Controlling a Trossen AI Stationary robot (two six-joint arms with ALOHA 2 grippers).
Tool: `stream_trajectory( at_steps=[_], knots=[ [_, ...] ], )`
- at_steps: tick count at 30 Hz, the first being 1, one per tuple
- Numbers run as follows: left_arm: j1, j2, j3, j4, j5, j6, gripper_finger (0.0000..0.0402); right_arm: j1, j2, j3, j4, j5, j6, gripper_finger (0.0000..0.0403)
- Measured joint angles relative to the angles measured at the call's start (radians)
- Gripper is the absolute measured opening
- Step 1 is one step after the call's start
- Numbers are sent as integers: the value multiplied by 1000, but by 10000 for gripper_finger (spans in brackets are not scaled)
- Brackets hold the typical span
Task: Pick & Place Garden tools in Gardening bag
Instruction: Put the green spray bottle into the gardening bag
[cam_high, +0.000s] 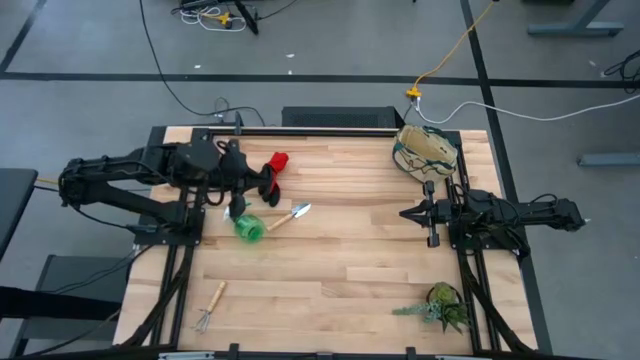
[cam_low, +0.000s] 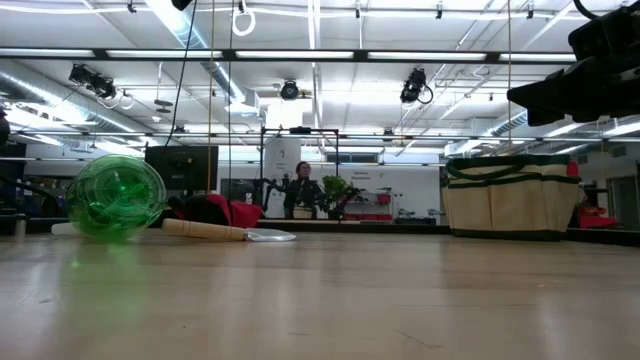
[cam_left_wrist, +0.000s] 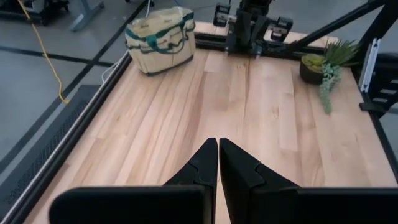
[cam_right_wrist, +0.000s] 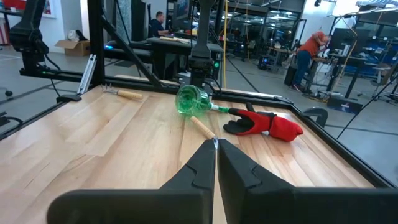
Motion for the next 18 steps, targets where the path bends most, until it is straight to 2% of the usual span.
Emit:
stream_trajectory(
  at_steps=[5,10,18],
  knots=[
    [0,25,1,-104,0,8,24,0,0,0,0,0,0,23],
    [0,61,1,-190,2,78,24,0,0,0,0,0,0,23],
    [0,113,1,-214,78,140,37,0,0,0,0,0,0,23]
  ],
)
